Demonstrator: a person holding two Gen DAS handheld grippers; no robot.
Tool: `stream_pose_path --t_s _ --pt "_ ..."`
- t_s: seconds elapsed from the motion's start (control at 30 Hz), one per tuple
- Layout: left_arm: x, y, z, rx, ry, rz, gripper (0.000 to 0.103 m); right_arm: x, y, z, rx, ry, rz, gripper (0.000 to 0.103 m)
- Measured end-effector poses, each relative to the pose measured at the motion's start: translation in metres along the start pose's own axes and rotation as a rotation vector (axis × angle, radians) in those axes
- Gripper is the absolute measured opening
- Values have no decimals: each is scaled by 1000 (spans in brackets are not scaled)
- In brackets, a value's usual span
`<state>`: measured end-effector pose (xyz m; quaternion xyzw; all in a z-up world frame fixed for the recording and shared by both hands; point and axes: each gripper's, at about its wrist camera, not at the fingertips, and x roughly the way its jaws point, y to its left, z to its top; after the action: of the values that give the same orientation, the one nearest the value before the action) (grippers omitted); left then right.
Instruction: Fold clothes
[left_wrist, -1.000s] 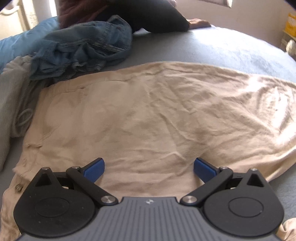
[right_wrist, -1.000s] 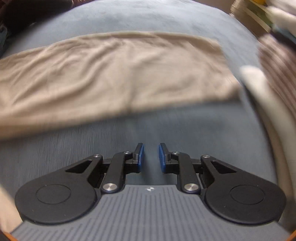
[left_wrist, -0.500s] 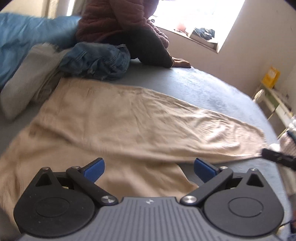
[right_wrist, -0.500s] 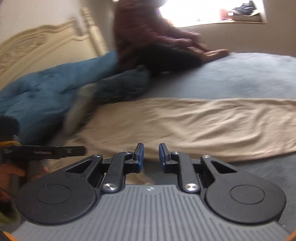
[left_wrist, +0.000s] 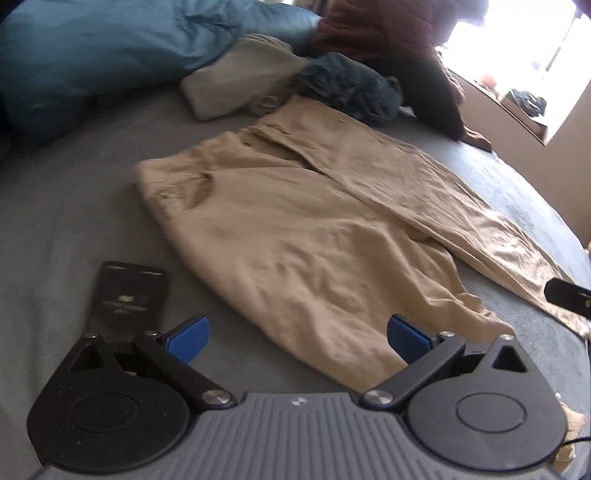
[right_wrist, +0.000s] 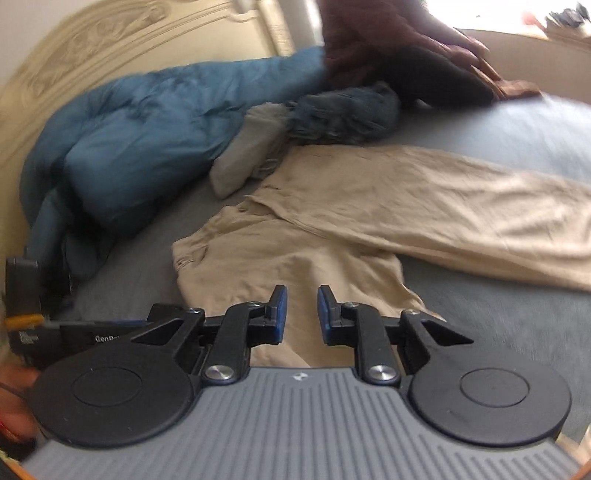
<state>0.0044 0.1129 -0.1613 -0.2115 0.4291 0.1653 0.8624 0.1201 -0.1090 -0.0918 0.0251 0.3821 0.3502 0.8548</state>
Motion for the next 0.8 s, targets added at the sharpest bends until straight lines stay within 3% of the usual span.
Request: stream_pose_path --t_s 0.27,0.37,0.53,0.7,0.8 --pt "-23 39 -3 22 24 66 103 18 65 8 -196 25 62 17" --pt "-29 61 -11 29 15 28 103 37 78 3 -153 81 149 17" --pt "-20 99 -19 43 24 96 103 72 105 -8 -118 176 243 17" --pt "7 122 -29 72 48 145 100 91 117 -17 -95 226 255 17" --pt "29 123 -34 68 85 130 95 100 115 -23 -85 257 229 17"
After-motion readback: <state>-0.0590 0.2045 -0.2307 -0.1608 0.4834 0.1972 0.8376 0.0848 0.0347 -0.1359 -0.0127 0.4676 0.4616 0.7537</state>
